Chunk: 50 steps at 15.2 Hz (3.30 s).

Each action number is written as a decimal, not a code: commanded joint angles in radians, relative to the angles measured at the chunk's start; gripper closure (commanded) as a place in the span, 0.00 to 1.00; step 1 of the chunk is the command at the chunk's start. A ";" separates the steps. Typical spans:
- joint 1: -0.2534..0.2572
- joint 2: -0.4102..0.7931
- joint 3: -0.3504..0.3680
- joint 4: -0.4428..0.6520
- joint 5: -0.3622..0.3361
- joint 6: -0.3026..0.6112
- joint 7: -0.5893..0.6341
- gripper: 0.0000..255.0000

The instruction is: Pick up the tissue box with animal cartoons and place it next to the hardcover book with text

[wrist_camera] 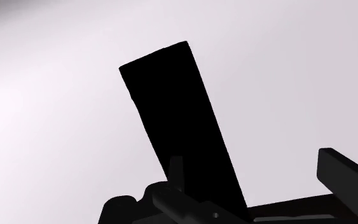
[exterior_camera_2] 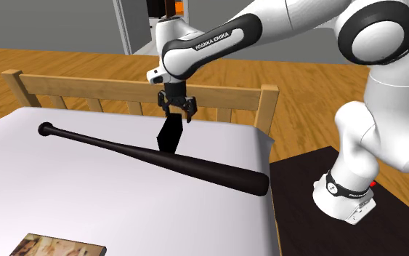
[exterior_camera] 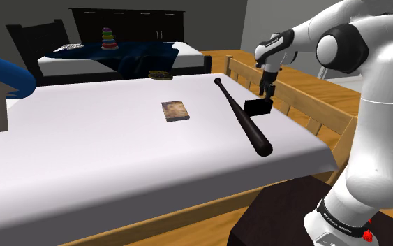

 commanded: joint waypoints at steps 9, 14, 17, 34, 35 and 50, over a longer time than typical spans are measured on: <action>-0.076 0.174 0.048 0.107 0.093 0.046 -0.101 0.00; -0.078 0.183 0.052 0.099 0.100 0.062 -0.105 0.00; -0.078 0.183 0.052 0.099 0.100 0.062 -0.105 0.00; -0.071 0.150 0.038 0.135 0.076 -0.002 -0.090 1.00; -0.070 0.145 0.036 0.141 0.072 -0.013 -0.088 1.00; -0.070 0.095 0.015 0.278 0.032 -0.189 -0.060 1.00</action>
